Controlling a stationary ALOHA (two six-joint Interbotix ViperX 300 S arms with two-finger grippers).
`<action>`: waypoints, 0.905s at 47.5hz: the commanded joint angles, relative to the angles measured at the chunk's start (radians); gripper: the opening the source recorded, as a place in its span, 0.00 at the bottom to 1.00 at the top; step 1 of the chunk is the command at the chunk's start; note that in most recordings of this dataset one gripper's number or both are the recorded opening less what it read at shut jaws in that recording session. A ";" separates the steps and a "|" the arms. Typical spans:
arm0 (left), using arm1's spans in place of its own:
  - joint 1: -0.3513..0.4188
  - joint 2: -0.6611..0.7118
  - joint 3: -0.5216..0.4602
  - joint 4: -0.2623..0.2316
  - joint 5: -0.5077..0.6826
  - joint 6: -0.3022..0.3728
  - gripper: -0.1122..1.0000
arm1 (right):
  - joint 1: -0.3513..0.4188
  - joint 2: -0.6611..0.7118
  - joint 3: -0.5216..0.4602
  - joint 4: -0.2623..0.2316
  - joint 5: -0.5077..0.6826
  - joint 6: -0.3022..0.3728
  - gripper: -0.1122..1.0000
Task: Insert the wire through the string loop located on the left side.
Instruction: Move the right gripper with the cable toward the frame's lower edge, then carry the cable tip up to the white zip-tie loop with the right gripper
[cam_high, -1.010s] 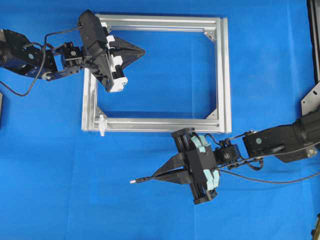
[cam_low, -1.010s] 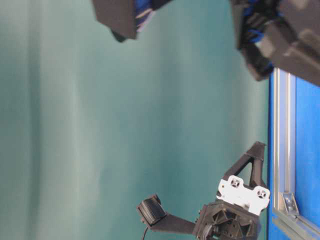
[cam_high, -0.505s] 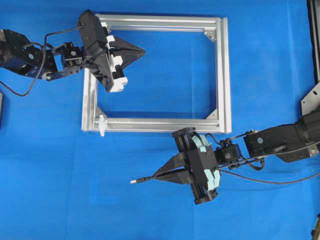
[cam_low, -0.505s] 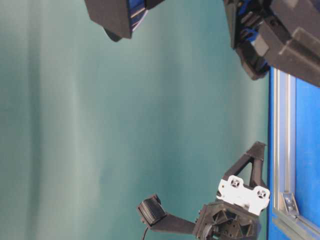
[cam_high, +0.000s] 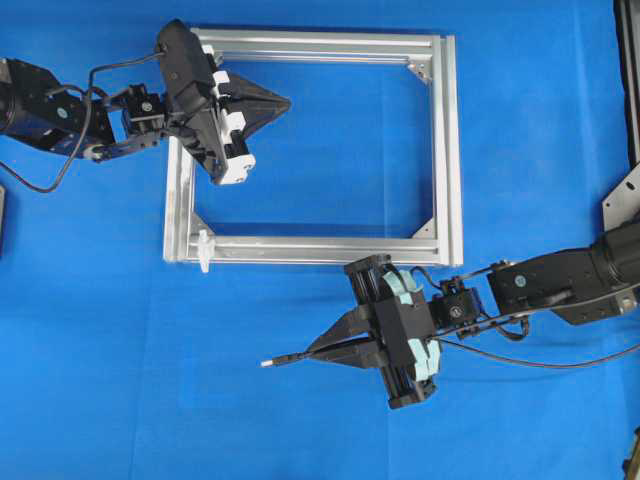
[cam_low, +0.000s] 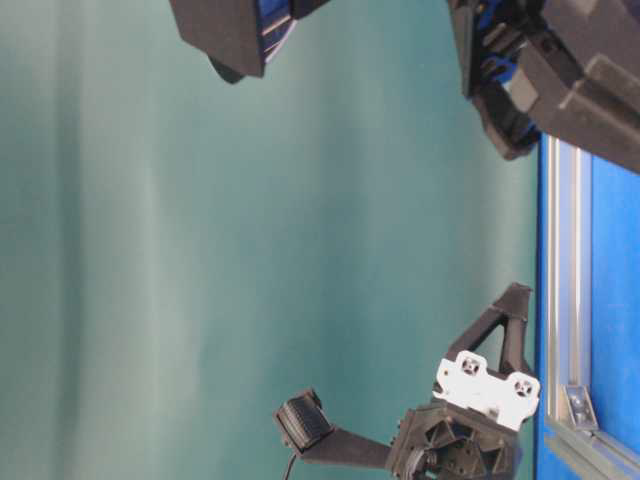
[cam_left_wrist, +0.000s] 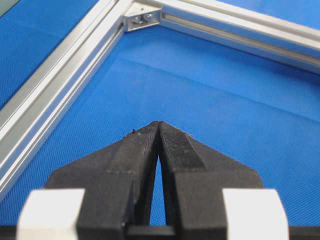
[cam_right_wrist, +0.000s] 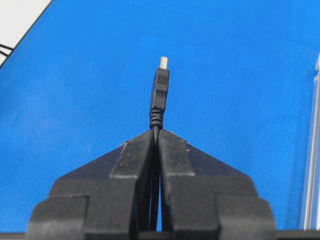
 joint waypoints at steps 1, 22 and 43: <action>-0.002 -0.032 -0.006 0.003 -0.005 -0.002 0.10 | 0.003 -0.032 -0.008 0.000 -0.003 -0.002 0.09; -0.005 -0.032 -0.006 0.003 -0.005 -0.002 0.10 | 0.003 -0.032 -0.008 0.000 -0.003 -0.003 0.09; -0.008 -0.032 -0.006 0.003 -0.005 -0.002 0.10 | -0.103 -0.063 0.057 -0.002 -0.008 -0.018 0.09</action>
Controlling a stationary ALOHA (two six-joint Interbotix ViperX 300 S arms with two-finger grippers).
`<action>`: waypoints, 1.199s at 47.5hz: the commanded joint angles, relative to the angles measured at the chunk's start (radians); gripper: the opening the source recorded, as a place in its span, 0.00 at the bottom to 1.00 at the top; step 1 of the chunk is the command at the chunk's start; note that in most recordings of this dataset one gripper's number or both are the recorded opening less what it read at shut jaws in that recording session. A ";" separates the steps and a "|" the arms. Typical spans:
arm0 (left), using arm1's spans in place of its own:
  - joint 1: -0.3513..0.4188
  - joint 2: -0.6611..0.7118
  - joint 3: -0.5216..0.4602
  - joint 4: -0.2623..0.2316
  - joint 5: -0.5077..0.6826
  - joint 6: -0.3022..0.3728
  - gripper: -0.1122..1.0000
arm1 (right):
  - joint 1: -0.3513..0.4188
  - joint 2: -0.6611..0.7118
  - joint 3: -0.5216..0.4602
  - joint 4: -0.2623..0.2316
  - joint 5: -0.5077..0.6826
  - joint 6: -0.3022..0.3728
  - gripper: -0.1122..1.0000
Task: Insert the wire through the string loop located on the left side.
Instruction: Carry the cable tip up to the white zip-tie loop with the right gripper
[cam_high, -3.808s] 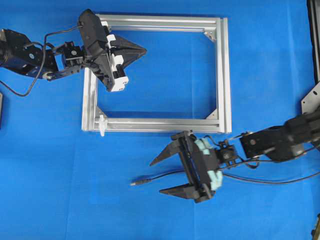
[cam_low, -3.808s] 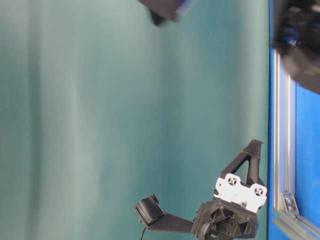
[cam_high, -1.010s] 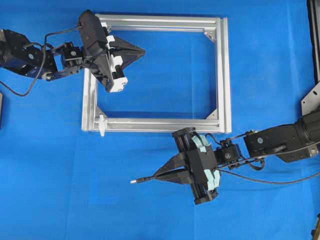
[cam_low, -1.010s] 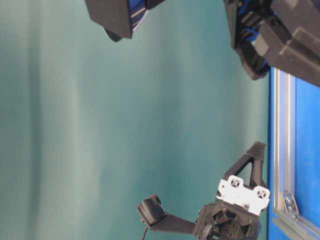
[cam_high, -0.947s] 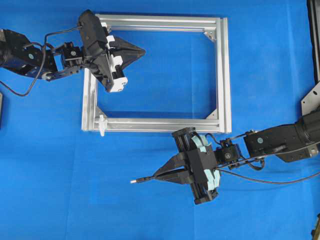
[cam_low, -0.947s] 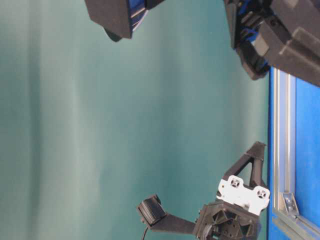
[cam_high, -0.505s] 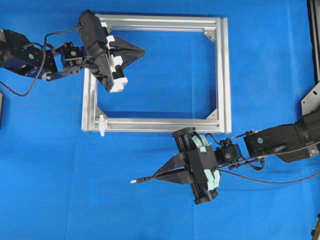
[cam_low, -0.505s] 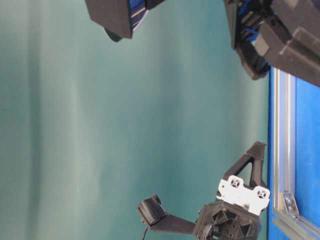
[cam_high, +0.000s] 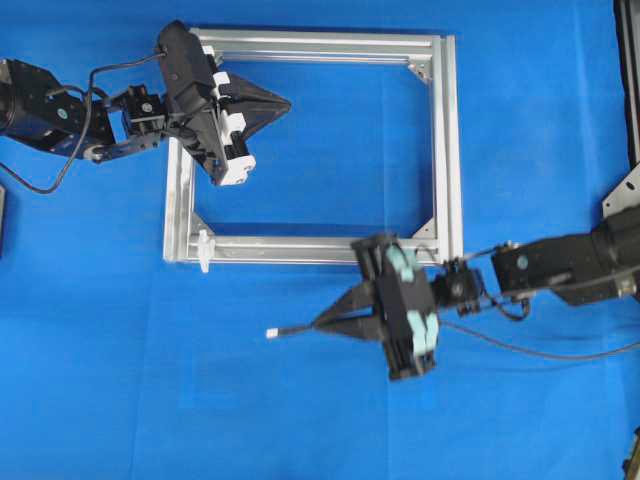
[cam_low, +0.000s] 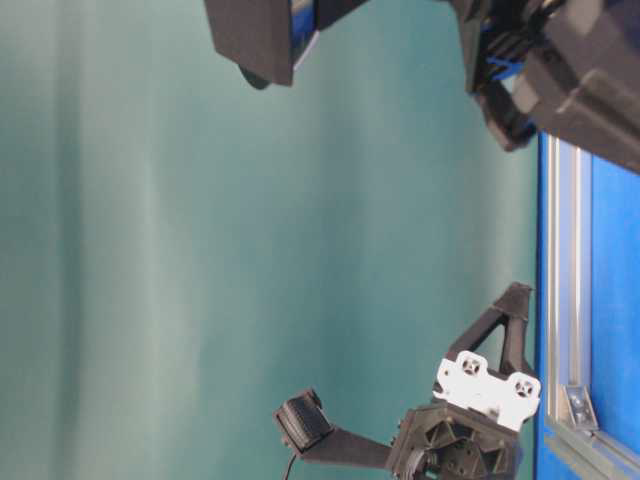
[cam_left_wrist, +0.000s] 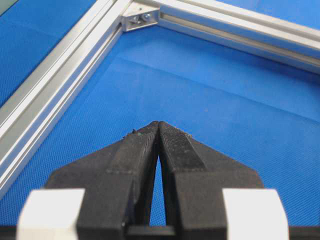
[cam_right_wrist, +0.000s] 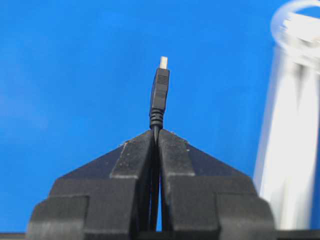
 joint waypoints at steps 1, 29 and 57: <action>-0.005 -0.032 -0.006 0.003 -0.005 -0.002 0.10 | -0.031 -0.046 0.009 0.002 -0.011 -0.002 0.09; -0.005 -0.032 -0.006 0.003 -0.005 -0.002 0.10 | -0.146 -0.061 0.052 0.002 -0.034 -0.003 0.09; -0.005 -0.032 -0.006 0.003 -0.005 -0.002 0.10 | -0.156 0.061 -0.086 0.002 -0.071 -0.003 0.09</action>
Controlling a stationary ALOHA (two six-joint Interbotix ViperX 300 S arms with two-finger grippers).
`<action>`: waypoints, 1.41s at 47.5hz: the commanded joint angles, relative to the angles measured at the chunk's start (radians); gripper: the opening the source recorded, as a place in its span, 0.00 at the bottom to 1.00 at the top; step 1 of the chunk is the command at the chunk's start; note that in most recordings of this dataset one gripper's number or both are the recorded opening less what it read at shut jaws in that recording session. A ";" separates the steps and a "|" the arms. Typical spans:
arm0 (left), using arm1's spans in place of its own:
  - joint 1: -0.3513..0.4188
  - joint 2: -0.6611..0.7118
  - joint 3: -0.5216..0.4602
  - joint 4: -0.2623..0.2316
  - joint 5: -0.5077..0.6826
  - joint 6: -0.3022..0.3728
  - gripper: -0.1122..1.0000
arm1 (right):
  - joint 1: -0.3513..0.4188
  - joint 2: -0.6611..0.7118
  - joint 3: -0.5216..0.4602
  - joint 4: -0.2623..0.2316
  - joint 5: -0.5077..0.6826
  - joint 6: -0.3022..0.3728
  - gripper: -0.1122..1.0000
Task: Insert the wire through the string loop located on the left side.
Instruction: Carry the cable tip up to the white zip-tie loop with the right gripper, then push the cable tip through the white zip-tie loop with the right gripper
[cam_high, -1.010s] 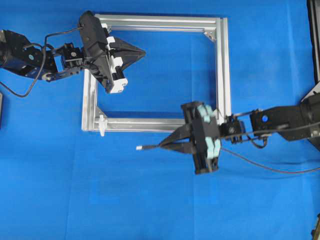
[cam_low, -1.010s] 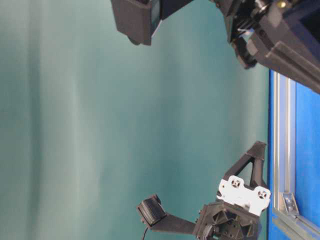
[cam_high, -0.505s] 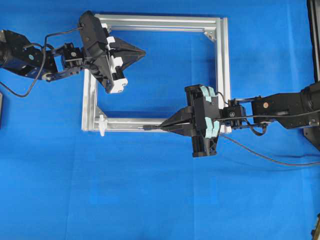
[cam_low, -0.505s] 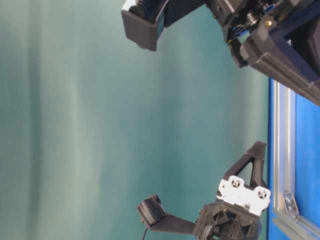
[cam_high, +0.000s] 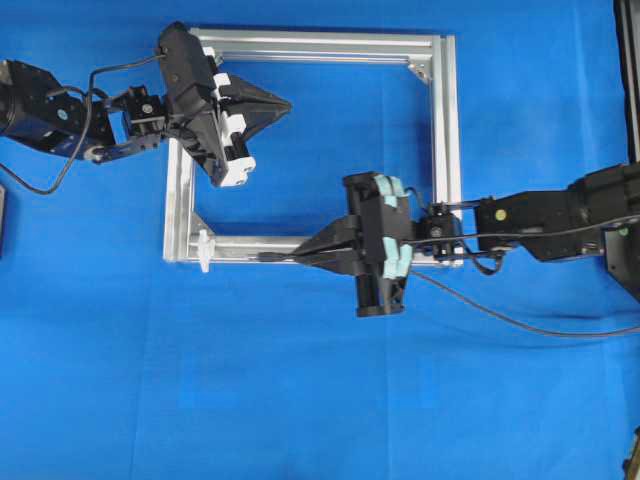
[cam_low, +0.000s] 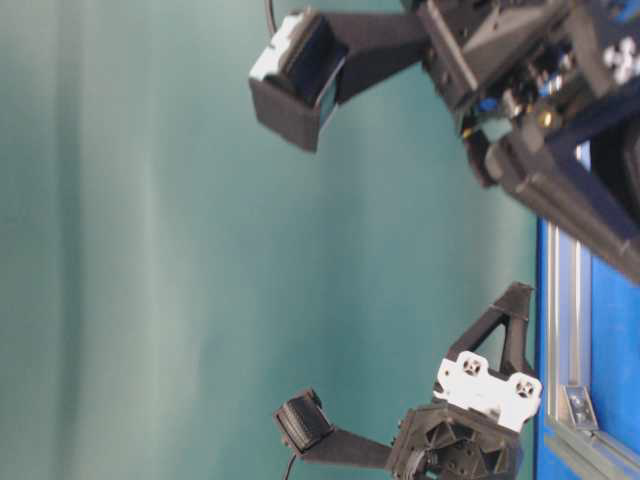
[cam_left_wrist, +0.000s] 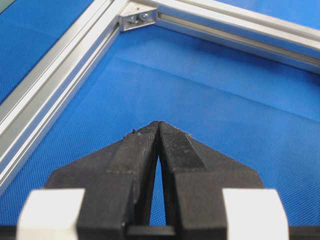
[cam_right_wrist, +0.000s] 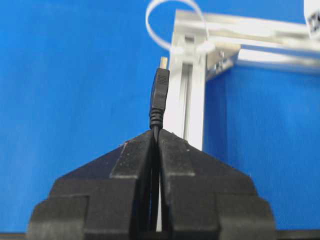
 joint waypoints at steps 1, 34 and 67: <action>-0.003 -0.031 -0.006 0.003 -0.005 -0.002 0.10 | -0.009 -0.008 -0.035 0.002 -0.005 -0.002 0.09; -0.005 -0.031 -0.006 0.003 -0.005 -0.002 0.10 | -0.015 0.072 -0.135 0.002 0.020 -0.002 0.09; -0.005 -0.032 -0.006 0.003 -0.006 -0.002 0.10 | -0.015 0.072 -0.132 0.002 0.020 -0.002 0.09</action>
